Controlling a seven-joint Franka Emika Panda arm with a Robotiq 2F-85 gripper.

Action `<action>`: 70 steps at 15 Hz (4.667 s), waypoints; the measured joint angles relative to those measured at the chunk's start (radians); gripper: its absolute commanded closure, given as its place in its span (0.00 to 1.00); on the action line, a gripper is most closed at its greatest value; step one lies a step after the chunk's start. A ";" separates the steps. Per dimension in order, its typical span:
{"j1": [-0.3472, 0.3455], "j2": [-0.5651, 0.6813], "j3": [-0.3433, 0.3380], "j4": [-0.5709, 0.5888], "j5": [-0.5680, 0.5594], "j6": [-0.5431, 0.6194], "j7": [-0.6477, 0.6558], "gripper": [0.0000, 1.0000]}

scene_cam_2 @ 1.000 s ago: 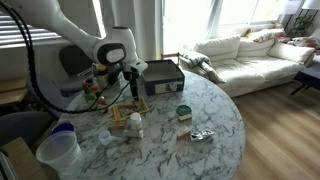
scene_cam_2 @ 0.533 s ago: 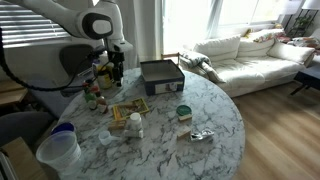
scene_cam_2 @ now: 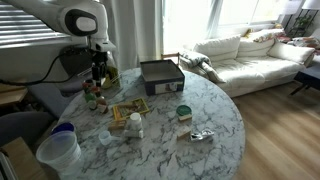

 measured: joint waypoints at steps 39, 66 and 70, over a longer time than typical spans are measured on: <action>-0.027 -0.141 0.067 -0.273 0.022 0.308 0.000 0.41; -0.032 -0.167 0.087 -0.322 0.015 0.388 0.020 0.04; -0.032 -0.167 0.089 -0.323 0.011 0.388 0.019 0.00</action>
